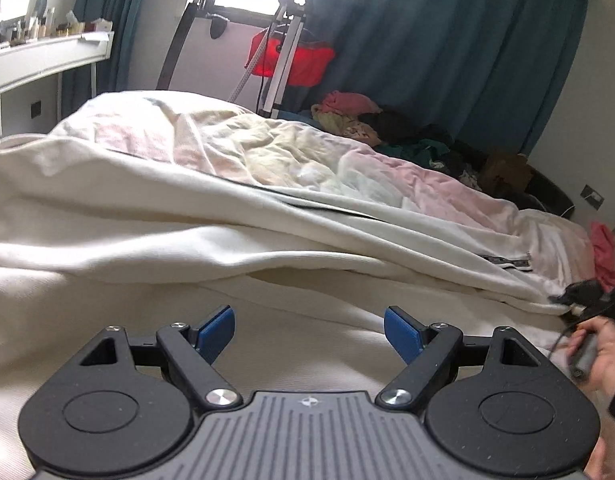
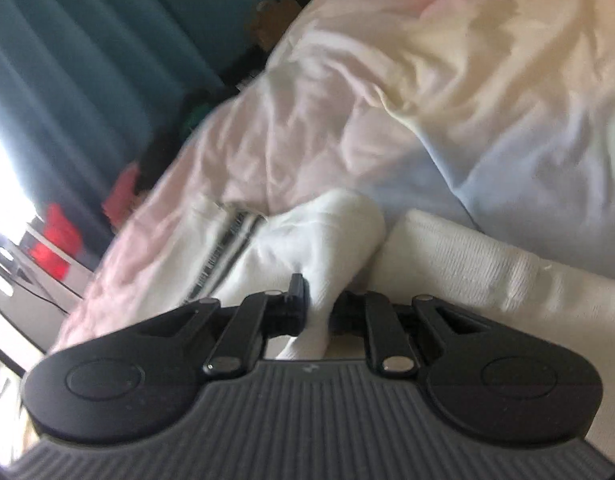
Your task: Fold clothes
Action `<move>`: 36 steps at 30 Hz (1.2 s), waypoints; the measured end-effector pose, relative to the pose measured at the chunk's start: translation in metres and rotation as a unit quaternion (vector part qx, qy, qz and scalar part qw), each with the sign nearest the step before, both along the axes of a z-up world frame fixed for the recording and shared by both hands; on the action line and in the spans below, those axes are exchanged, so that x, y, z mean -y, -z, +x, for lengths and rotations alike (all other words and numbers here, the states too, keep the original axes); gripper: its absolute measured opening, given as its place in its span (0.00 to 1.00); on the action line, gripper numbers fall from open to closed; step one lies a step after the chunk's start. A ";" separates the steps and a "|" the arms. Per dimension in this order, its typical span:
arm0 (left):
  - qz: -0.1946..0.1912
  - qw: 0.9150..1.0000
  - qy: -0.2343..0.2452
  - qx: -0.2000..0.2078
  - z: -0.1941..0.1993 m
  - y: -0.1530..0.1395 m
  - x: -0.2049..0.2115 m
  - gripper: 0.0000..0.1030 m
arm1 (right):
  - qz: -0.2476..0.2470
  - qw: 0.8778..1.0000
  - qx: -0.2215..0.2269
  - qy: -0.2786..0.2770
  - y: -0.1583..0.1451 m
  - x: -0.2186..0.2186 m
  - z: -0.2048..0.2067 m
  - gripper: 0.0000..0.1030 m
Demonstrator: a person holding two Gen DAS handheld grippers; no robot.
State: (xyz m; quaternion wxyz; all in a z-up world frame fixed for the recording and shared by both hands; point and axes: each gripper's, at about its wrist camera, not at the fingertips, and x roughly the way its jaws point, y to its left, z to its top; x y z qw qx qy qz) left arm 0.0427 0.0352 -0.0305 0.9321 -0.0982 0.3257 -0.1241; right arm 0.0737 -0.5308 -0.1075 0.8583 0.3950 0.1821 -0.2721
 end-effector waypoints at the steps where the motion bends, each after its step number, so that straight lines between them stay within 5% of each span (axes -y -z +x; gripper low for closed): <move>1: 0.002 1.000 -0.001 0.002 0.000 -0.001 0.001 0.81 | -0.009 1.000 0.012 -0.002 -0.009 -0.002 -0.001 0.14; 5: 0.011 1.000 -0.007 0.013 -0.002 -0.007 0.002 0.81 | -0.044 0.998 0.055 -0.002 -0.037 -0.007 -0.015 0.14; 10: 0.017 1.000 -0.012 0.020 -0.003 -0.010 0.004 0.81 | -0.022 1.000 -0.010 -0.003 -0.002 0.012 -0.008 0.14; 15: 0.021 0.999 -0.002 0.044 -0.008 -0.024 0.008 0.82 | -0.066 0.997 -0.032 -0.018 -0.009 -0.007 -0.004 0.19; 18: 0.029 0.998 0.001 0.060 -0.016 -0.030 0.012 0.84 | -0.079 0.995 -0.054 -0.023 -0.014 -0.013 -0.007 0.32; 20: 0.031 0.997 0.004 0.066 -0.020 -0.033 0.014 0.84 | -0.087 0.994 -0.055 -0.043 -0.021 -0.021 -0.012 0.64; 22: 0.034 0.997 0.007 0.072 -0.025 -0.035 0.017 0.84 | -0.109 0.991 -0.045 -0.067 -0.033 -0.035 -0.022 0.83; 27: 0.014 0.998 0.010 0.057 -0.030 -0.037 0.015 0.89 | -0.166 0.976 -0.031 -0.138 -0.068 -0.082 -0.051 0.83; 36: 0.045 0.997 -0.003 0.070 -0.051 -0.041 0.016 0.98 | -0.228 0.937 0.003 -0.264 -0.120 -0.167 -0.116 0.83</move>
